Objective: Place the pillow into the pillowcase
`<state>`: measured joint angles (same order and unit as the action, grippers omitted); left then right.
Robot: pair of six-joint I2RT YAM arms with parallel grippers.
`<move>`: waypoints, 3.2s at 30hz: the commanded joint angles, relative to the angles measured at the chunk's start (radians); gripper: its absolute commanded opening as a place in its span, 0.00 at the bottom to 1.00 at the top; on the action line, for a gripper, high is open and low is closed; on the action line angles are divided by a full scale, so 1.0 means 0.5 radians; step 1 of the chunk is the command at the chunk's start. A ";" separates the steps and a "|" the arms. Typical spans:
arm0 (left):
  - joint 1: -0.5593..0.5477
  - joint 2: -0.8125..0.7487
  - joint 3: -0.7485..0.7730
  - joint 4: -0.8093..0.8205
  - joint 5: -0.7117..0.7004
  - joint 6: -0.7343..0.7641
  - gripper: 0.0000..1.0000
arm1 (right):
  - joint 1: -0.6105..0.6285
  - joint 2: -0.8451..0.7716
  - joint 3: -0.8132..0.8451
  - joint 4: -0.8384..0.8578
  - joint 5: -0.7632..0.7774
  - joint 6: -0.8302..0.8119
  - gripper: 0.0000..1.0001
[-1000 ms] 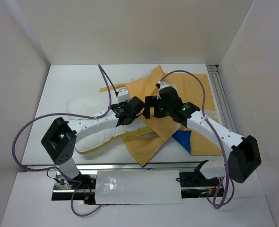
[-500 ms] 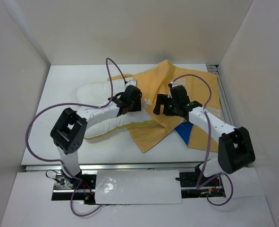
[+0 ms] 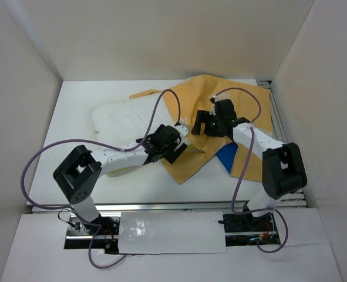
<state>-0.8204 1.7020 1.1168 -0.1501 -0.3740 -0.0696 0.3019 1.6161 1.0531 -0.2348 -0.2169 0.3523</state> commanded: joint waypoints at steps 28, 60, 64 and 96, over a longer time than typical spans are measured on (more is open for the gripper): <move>0.088 0.044 0.073 0.175 -0.004 -0.244 0.00 | 0.313 -0.324 -0.244 -0.316 0.802 -0.177 0.96; 0.070 -0.054 0.608 -0.540 0.196 -0.845 0.00 | 1.007 -0.612 -0.007 0.080 -0.725 -0.554 0.00; 0.070 -0.182 0.461 -0.559 0.254 -0.931 0.00 | 0.881 -0.686 -0.118 0.099 -0.613 -0.490 0.12; 0.963 0.268 1.012 -1.037 0.291 -0.922 1.00 | 0.559 0.380 1.081 -0.193 0.909 -0.480 0.94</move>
<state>-0.3561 1.7576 1.5726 -0.6159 -0.2539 -0.5732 0.5884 1.6970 1.4754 -0.3588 0.1703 0.1493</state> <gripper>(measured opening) 1.000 0.943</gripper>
